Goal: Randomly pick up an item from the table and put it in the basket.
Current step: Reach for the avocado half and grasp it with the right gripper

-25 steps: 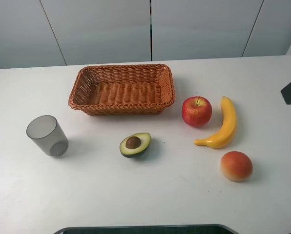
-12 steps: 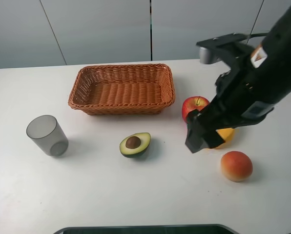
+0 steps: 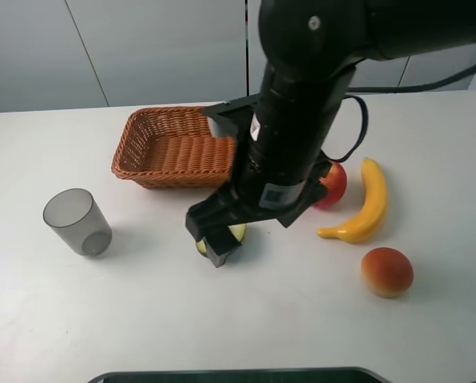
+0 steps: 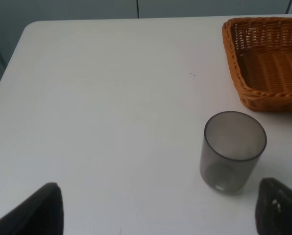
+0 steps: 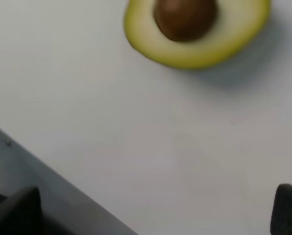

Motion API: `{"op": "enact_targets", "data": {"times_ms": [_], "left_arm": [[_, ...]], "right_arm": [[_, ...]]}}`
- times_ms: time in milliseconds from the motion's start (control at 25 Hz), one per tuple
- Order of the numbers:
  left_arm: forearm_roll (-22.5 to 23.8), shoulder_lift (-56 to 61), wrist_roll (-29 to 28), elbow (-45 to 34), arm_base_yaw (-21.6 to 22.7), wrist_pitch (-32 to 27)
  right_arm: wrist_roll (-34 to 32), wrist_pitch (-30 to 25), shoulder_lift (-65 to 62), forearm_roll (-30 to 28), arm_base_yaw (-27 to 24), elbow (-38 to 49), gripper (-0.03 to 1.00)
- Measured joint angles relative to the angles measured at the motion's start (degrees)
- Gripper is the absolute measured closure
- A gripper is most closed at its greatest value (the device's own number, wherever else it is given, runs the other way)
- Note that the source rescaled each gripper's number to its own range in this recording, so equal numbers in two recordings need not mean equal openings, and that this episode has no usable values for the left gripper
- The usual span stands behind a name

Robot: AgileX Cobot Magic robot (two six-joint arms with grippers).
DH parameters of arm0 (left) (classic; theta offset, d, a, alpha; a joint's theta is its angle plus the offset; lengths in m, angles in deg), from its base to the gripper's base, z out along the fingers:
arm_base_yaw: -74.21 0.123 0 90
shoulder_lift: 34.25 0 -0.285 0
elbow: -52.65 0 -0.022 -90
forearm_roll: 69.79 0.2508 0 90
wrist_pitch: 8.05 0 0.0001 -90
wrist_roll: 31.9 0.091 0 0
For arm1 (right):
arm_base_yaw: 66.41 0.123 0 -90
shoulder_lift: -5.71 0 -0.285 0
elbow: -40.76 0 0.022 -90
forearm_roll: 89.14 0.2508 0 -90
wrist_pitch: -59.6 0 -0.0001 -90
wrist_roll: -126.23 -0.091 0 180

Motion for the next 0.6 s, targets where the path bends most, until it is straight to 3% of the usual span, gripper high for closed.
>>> {"op": "enact_targets", "data": {"times_ms": [360,600], "left_arm": [[0.0,0.0,0.0,0.0,0.0,0.0],[0.0,0.0,0.0,0.0,0.0,0.0]], "right_arm": [[-11.5,5.4,10.4,-0.7,1.1,-9.4,-0.03],[-19.9,8.5,14.5,-1.4,1.2,-10.4,-0.03]]}}
